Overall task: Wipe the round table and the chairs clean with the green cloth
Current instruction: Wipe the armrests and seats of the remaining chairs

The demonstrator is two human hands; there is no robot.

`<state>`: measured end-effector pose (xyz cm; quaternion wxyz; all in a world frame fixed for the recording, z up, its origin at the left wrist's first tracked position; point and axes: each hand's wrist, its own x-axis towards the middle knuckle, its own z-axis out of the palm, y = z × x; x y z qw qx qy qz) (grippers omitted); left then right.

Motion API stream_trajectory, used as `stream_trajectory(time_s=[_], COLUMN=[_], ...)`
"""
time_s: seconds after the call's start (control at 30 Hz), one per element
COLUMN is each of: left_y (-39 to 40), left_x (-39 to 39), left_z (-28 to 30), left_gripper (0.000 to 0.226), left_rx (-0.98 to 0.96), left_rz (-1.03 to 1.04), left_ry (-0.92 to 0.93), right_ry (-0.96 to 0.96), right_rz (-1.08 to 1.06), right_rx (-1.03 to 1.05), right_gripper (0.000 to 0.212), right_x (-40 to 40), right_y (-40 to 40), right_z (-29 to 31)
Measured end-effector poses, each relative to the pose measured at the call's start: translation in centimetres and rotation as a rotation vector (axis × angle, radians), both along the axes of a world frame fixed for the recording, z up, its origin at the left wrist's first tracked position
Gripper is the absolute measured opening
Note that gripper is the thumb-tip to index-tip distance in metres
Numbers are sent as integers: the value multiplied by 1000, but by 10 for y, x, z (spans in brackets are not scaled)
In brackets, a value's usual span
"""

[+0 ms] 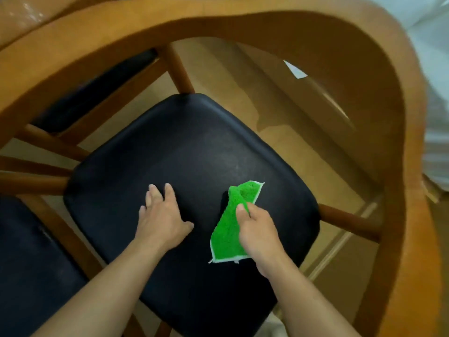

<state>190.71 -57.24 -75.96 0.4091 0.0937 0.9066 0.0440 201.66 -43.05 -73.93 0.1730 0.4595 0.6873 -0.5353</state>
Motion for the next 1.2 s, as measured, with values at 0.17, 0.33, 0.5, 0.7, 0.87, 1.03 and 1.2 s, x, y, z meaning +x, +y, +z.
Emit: stream_trajectory(time_s=[0.17,0.33,0.5,0.7,0.87,1.03,1.2], left_y=[60,108,159,190,167,162,174], left_x=[32,54,81,111,110,102,97], left_z=[48,104,150,133,94,92,113], left_gripper=[48,67,31,16,16,7,22], left_rx=[589,907,1024,929,768,790,784], left_rz=[516,546,292,319,378,367,309], left_ry=[-441,-872,-944,-649,-385,-480,-302], right_ry=[333,598,589,116,-104,-254,-77], right_rz=[-389,-531,-650,-384,-50,-3,7], right_rx=[-316,-240,505,670,670,609,831], right_gripper=[32,31,42,57,66,55,47], right_x=[32,65,103,117,97,72,46], right_y=[19,38,45,81,118,159,169], right_z=[60,124,171,148,114,101,99])
